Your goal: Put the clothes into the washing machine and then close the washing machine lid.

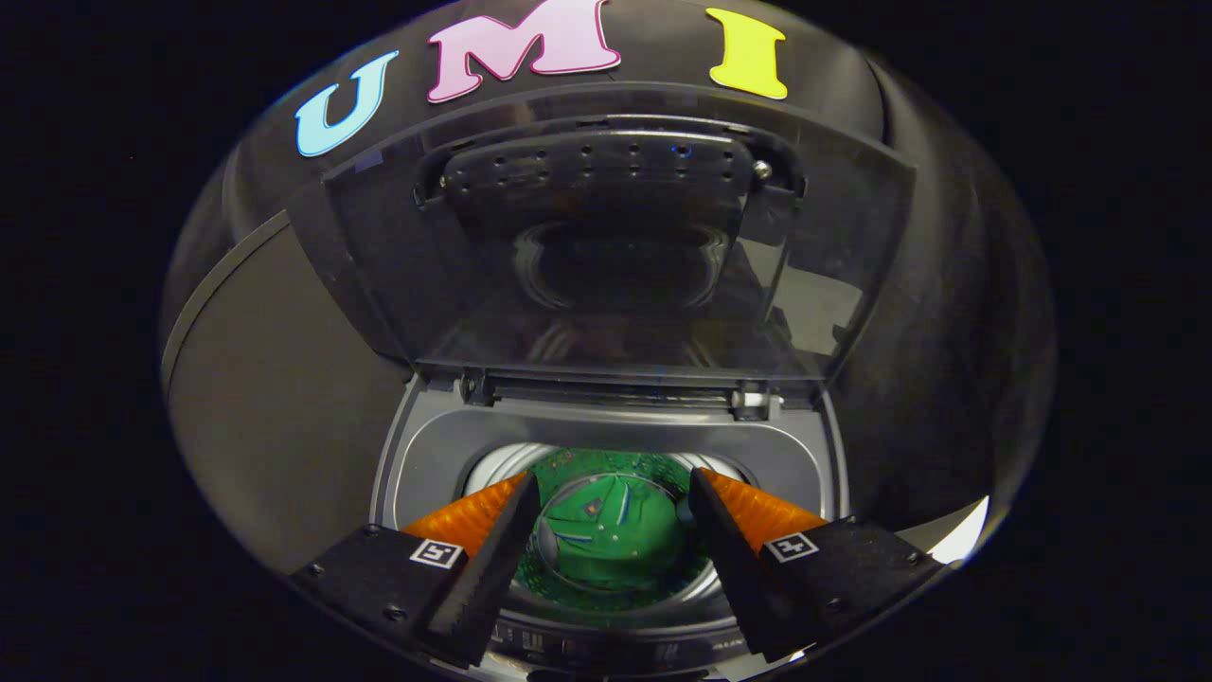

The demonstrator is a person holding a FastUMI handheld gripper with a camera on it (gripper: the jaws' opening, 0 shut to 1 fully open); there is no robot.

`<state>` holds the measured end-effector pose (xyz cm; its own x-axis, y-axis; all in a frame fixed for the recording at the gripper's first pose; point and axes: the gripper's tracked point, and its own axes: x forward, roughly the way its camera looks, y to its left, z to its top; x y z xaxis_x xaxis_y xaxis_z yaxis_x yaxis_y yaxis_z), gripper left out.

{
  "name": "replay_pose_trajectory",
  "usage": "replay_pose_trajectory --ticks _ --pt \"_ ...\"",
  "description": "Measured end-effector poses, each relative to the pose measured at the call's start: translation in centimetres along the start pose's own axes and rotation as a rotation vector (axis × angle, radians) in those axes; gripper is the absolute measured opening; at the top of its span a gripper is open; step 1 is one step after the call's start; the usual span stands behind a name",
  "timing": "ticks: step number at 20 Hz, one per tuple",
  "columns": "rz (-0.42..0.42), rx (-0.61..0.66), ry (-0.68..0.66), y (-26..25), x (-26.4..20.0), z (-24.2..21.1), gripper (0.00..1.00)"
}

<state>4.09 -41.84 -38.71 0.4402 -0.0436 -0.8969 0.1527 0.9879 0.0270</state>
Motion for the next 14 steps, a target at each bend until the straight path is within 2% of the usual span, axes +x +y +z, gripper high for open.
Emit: replay_pose_trajectory --ticks 4,9,11,13,14 --pt "0.004 -0.094 -0.196 1.3 -3.8 7.4 0.99" --pt "-0.017 -0.067 -0.476 2.1 -6.1 22.2 0.99" --pt "-0.036 -0.046 -0.47 1.8 -4.5 25.2 0.98" --pt "-0.097 -0.074 -0.311 0.8 -0.6 23.2 0.99" --pt "-0.055 -0.033 -0.283 1.0 -0.7 22.8 0.99"
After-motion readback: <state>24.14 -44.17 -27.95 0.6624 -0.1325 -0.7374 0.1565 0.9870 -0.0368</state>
